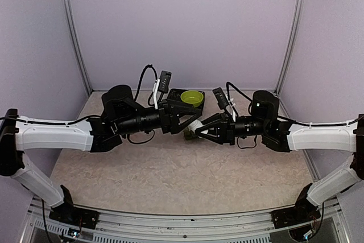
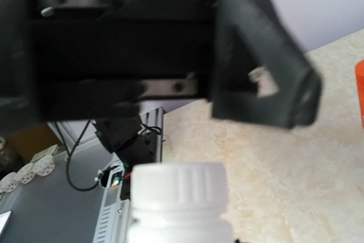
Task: Sort the pills into containers
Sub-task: Unscrew the lid of the pill bottle from the pill bottle.
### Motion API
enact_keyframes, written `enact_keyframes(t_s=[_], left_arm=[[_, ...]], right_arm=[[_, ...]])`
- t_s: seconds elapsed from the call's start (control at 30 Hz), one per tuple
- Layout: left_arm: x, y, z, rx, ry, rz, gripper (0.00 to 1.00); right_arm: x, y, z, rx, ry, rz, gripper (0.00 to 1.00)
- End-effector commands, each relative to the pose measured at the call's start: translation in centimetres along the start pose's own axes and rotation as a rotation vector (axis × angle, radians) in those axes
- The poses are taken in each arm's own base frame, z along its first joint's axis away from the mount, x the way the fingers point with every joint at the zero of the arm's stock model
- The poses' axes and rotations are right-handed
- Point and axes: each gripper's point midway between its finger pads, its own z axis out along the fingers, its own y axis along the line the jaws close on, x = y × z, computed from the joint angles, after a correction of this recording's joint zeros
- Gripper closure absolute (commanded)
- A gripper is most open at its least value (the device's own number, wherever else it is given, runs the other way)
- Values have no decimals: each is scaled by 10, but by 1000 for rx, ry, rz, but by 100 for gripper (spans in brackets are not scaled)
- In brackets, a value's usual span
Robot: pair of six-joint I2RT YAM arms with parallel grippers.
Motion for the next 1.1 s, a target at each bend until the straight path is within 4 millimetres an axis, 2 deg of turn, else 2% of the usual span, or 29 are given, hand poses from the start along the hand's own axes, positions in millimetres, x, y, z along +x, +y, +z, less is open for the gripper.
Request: enact_keyframes(t_s=[0.0, 0.13, 0.5, 0.77, 1.07], left_arm=[[-3, -2, -11, 23, 34, 55, 15], [6, -4, -10, 48, 97, 93, 16], [14, -29, -6, 197, 65, 97, 16], [15, -32, 2, 216, 57, 100, 17], [10, -33, 2, 212, 44, 118, 17]], right_arm=[[-19, 23, -8, -63, -47, -67, 100], [-21, 28, -9, -82, -47, -75, 100], [-18, 19, -1, -95, -60, 17, 100], [-14, 14, 2, -85, -73, 31, 100], [-5, 5, 1, -24, -61, 24, 100]])
